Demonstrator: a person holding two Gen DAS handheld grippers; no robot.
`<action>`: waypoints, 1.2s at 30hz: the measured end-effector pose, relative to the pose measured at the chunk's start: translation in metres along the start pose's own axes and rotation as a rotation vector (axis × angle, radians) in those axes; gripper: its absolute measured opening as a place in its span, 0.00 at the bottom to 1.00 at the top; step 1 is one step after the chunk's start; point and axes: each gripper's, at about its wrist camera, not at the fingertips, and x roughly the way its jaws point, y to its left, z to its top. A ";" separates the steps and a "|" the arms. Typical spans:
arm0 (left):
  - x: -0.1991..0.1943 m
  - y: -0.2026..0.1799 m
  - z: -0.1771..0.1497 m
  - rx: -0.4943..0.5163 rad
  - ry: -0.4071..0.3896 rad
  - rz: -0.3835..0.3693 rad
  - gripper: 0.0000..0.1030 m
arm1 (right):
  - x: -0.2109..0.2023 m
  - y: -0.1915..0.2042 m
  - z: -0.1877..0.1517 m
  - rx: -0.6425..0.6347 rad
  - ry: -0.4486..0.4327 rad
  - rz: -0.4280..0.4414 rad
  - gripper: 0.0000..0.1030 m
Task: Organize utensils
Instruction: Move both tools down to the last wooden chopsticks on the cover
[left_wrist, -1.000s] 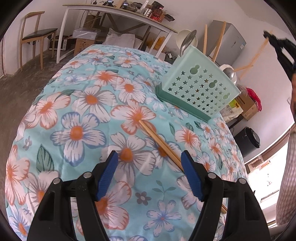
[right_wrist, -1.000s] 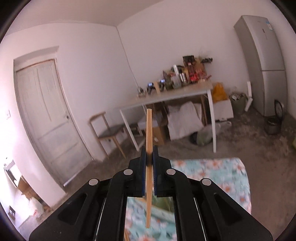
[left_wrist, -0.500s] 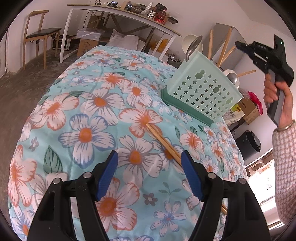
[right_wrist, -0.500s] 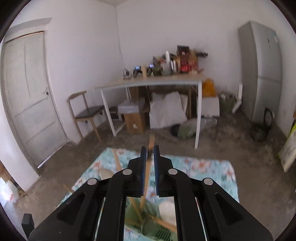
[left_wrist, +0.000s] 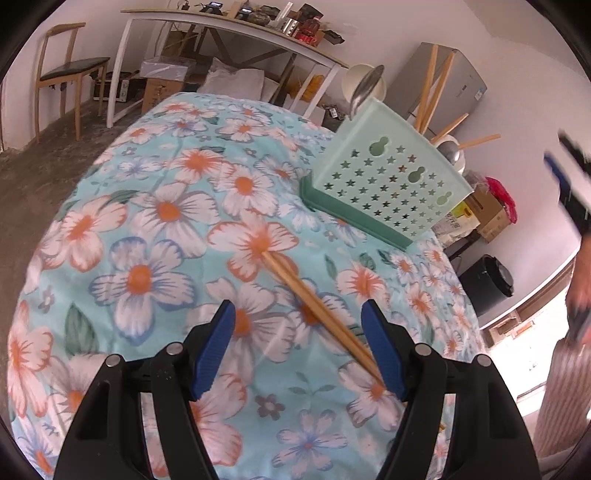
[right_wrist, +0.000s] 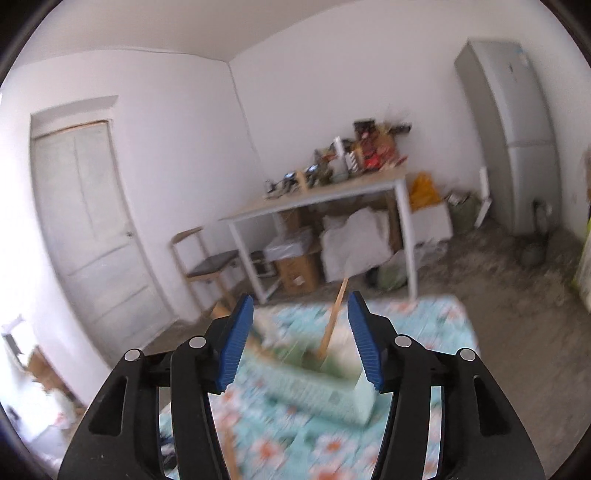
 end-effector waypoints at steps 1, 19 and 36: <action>0.002 -0.002 0.001 -0.007 0.006 -0.022 0.66 | 0.003 -0.002 -0.014 0.021 0.044 0.013 0.52; 0.045 0.023 -0.005 -0.379 0.169 -0.189 0.23 | 0.036 -0.027 -0.160 0.284 0.394 0.041 0.51; 0.019 0.034 -0.003 -0.342 0.159 -0.158 0.08 | 0.067 -0.008 -0.172 0.256 0.519 0.118 0.51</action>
